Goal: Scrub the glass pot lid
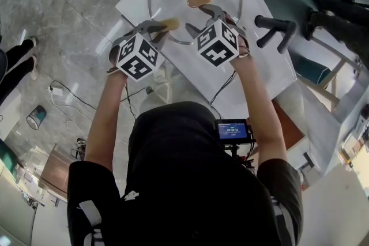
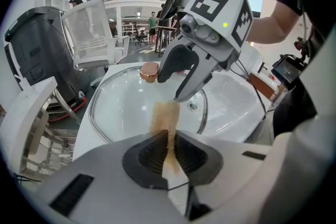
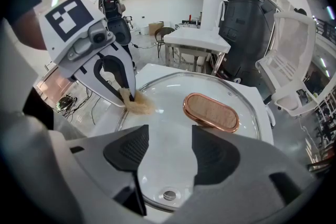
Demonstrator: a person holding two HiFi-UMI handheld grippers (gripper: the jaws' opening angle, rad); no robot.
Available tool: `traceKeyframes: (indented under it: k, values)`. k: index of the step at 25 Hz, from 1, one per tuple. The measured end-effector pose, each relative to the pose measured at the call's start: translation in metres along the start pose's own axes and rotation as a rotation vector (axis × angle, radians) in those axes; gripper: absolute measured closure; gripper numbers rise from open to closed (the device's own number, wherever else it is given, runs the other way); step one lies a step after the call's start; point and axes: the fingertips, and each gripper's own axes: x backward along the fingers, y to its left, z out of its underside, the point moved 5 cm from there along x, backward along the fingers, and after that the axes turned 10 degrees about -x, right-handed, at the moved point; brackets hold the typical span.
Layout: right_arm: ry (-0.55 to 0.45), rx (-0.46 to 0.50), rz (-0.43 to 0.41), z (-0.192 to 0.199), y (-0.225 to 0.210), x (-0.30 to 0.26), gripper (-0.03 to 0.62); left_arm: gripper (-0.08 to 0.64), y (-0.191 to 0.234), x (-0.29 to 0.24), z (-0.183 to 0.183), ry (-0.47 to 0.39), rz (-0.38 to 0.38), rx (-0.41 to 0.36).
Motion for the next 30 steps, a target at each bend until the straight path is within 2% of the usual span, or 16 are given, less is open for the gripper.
traceKeyframes:
  k: [12,21,30]
  values:
    - [-0.004,0.0,0.0,-0.002,0.001,0.001,0.353,0.539,0.017,0.004,0.001,-0.003,-0.043,0.022]
    - [-0.007,-0.001,-0.002,-0.003,0.001,0.001,0.353,0.54,0.045,0.003,-0.011,-0.005,-0.075,-0.005]
    - [-0.01,-0.002,-0.005,-0.004,0.001,0.001,0.353,0.54,0.076,-0.003,-0.024,0.037,-0.113,-0.035]
